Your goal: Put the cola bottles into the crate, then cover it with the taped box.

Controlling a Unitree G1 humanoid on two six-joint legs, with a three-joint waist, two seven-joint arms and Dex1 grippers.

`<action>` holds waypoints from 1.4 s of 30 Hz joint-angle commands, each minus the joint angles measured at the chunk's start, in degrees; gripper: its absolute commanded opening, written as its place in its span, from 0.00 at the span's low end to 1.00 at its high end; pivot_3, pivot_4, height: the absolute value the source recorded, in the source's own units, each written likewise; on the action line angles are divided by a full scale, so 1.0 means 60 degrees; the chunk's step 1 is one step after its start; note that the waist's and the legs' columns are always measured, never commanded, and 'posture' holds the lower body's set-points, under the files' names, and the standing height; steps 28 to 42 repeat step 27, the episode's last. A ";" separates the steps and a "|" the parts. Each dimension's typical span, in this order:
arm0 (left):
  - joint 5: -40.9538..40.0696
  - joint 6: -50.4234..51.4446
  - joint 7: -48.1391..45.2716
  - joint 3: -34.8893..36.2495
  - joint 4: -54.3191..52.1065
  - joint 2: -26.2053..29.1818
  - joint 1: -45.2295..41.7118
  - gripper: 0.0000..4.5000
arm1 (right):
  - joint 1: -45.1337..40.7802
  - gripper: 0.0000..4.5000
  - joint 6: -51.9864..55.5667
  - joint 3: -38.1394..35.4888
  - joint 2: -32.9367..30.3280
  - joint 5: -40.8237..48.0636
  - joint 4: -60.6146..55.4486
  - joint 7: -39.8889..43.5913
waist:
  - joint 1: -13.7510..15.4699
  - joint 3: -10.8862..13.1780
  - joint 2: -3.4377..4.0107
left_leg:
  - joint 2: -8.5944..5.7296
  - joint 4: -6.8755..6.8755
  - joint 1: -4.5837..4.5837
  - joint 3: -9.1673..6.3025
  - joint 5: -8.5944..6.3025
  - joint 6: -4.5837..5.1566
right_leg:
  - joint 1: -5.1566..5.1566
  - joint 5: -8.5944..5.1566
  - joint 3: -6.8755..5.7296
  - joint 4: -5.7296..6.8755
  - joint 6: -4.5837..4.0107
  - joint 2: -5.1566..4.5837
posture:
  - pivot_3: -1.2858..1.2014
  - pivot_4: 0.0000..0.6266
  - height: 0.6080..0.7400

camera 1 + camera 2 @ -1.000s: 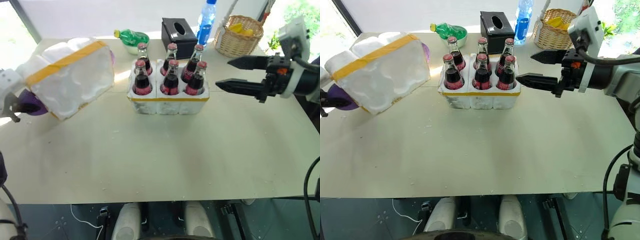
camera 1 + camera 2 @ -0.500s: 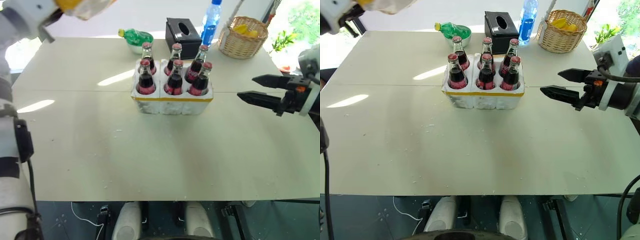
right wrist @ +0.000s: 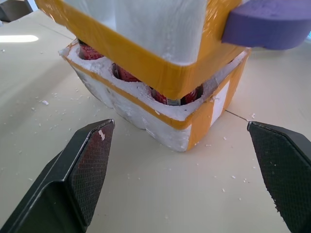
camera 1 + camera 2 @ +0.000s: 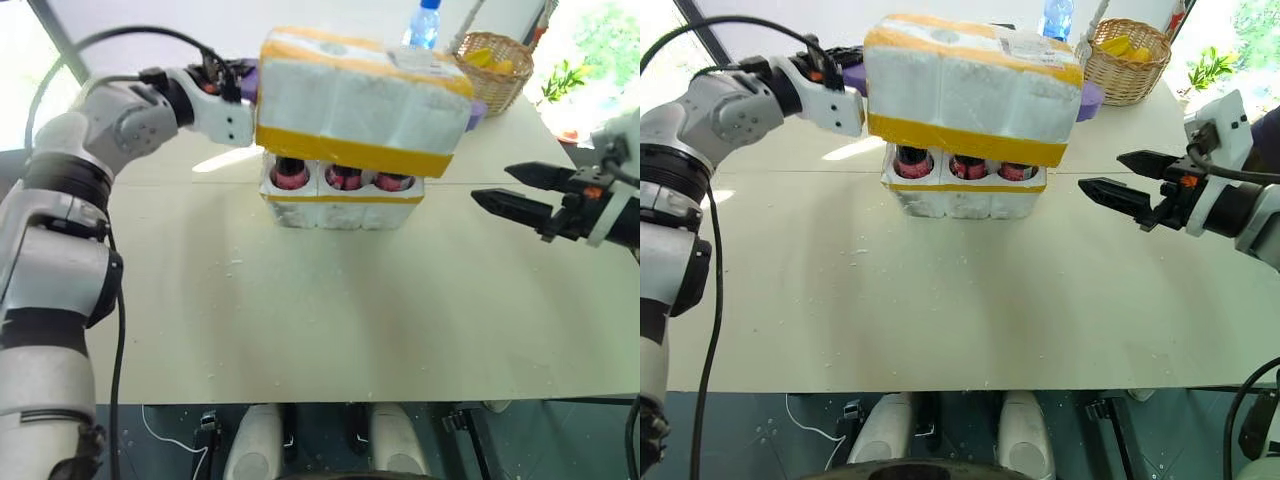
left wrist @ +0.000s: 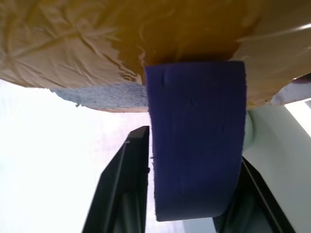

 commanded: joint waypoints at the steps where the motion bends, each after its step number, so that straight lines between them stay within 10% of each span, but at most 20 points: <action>1: 0.0443 0.0025 0.0378 -0.0177 -0.0416 0.0441 0.0260 0.78 | -0.0134 1.00 0.0011 -0.0442 -0.0045 0.0260 -0.0119 -0.0262 | 0.0005 0.0000 0.0000 | 0.0001 0.0000 0.0000 0.0000 0.0000 0.0000 | 0.0000 0.0000 0.0000 0.0002 0.0000 0.0000 | 0.52 0.24 1.00; 2: 0.0367 -0.0039 0.0310 -0.0114 -0.0544 0.0549 0.0451 0.91 | -0.0139 1.00 -0.0010 -0.0418 -0.0059 0.0279 -0.0083 -0.0294 | 0.0008 0.0000 0.0000 | 0.0002 0.0000 -0.0003 -0.0002 0.0000 0.0000 | -0.0001 0.0000 -0.0001 0.0002 0.0000 0.0000 | 0.52 0.24 1.00; 9: -0.1451 -0.1311 0.0201 0.1322 -0.2725 0.2229 0.2842 0.91 | 0.0134 1.00 -0.0217 -0.0229 -0.0128 0.0171 0.0117 -0.0272 | -0.0009 0.0000 0.0000 | 0.0009 0.0001 -0.0003 -0.0004 -0.0002 0.0004 | -0.0001 0.0000 0.0001 0.0001 0.0000 -0.0006 | 0.52 0.24 1.00; 13: -0.6344 -0.0399 -0.3020 0.2703 -0.4228 0.2909 0.4844 0.91 | 0.0594 1.00 -0.0646 -0.0045 -0.0456 -0.0297 0.0319 0.0150 | -0.0014 -0.0006 0.0010 | 0.0013 0.0007 -0.0002 -0.0010 -0.0001 0.0002 | 0.0002 0.0000 0.0000 0.0007 -0.0001 -0.0009 | 0.52 0.24 1.00; 17: -1.2257 0.6723 -0.7292 0.4693 -0.6612 0.2971 0.6058 0.91 | 0.0179 1.00 -0.1148 0.0604 -0.0983 -0.0602 0.0928 0.1041 | -0.0011 -0.0004 0.0018 | 0.0013 0.0041 0.0004 -0.0010 0.0001 -0.0001 | 0.0008 -0.0002 0.0000 0.0012 -0.0002 -0.0018 | 0.52 0.24 1.00; 21: -1.5159 1.2303 -1.0217 0.5612 -0.7306 0.3883 0.5561 0.91 | -0.1177 1.00 -0.1369 0.1528 -0.1256 -0.0604 0.1717 0.1992 | -0.0096 -0.0002 0.0018 | 0.0036 0.0111 0.0000 -0.0026 -0.0005 0.0006 | 0.0036 -0.0002 -0.0001 0.0014 -0.0001 0.0011 | 0.52 0.24 1.00; 27: -1.4619 1.3831 -1.2402 0.5205 -0.7339 0.4711 0.4959 0.91 | -0.2474 1.00 -0.1883 0.2978 -0.1341 -0.1221 0.2491 0.3313 | -0.0195 -0.0004 0.0023 | 0.0032 0.0103 0.0005 -0.0030 -0.0014 0.0018 | 0.0038 -0.0009 -0.0001 0.0019 0.0000 0.0023 | 0.52 0.24 1.00; 42: -1.4619 1.3831 -1.2402 0.5205 -0.7339 0.4711 0.4959 0.91 | -0.2474 1.00 -0.1883 0.2978 -0.1341 -0.1221 0.2491 0.3313 | -0.0195 -0.0004 0.0023 | 0.0032 0.0103 0.0005 -0.0030 -0.0014 0.0018 | 0.0038 -0.0009 -0.0001 0.0019 0.0000 0.0023 | 0.52 0.24 1.00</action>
